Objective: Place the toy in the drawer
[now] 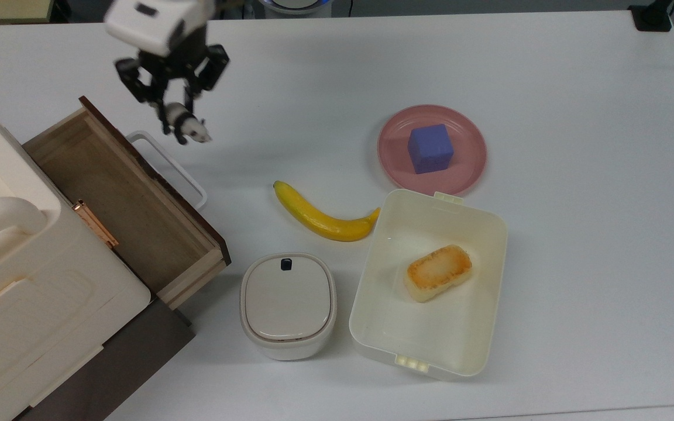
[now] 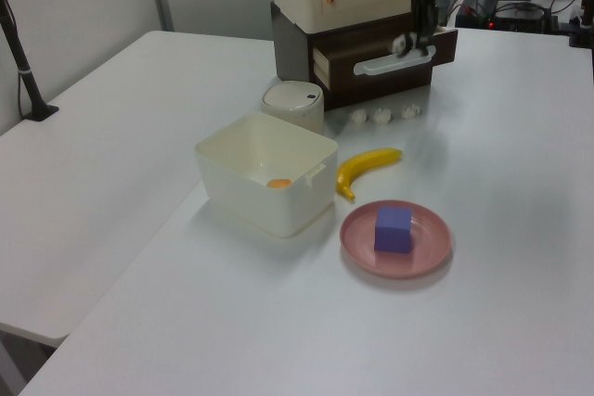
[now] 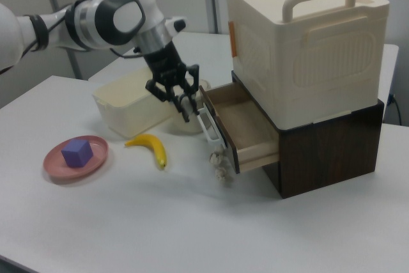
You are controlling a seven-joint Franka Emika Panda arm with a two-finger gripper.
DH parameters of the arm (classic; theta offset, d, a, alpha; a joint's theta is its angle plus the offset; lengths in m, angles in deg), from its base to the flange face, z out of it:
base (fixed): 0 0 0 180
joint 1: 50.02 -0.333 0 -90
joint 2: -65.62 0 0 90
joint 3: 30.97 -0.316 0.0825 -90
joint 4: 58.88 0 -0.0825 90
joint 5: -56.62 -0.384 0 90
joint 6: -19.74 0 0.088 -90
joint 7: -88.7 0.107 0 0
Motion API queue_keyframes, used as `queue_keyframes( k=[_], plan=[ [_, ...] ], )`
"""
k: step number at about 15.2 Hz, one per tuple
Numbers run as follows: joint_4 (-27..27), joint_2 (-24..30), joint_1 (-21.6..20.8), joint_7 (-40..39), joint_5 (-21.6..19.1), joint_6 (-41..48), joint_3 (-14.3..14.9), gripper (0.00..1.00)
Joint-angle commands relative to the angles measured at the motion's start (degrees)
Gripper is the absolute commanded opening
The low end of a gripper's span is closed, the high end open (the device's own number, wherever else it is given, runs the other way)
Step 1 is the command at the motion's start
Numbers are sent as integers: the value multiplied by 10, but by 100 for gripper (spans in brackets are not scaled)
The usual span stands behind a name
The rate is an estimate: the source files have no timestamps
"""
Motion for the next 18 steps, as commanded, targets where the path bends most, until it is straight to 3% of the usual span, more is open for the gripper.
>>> queue_keyframes(
  k=[1,11,16,18],
  plan=[
    [31,7,32,-51,-8,1,4,37],
    [33,-90,87,-48,32,-149,5,41],
    [33,-103,87,-39,32,-148,5,65],
    [34,-97,87,-30,28,-145,4,65]
  ],
)
